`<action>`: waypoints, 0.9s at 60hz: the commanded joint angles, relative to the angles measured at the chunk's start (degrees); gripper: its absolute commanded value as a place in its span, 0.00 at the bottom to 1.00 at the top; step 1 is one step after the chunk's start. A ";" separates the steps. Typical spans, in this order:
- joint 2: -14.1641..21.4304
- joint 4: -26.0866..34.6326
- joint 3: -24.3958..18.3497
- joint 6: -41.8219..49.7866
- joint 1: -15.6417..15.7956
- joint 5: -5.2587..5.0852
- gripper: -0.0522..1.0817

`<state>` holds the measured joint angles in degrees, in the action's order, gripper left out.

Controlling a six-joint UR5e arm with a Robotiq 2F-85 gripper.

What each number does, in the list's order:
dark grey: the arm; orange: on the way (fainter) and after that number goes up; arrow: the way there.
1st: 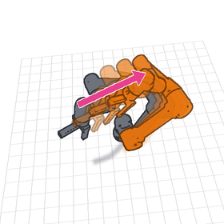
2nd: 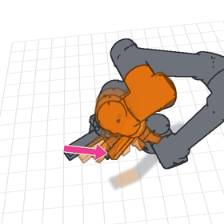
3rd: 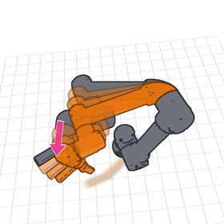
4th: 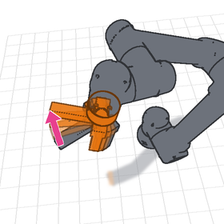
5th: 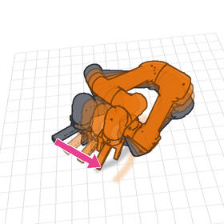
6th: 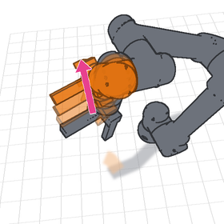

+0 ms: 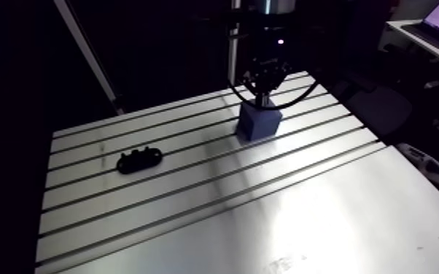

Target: Pick up the M10 bolt and insert it into the hex recess until seated.

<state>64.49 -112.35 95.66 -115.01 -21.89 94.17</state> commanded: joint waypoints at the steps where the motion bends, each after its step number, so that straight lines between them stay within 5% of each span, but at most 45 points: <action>1: -0.11 -0.02 -0.08 -0.08 0.00 0.00 0.97; 54: -0.03 -0.02 0.10 -0.70 0.00 0.09 0.97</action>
<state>64.47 -112.37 95.72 -115.53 -21.89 94.23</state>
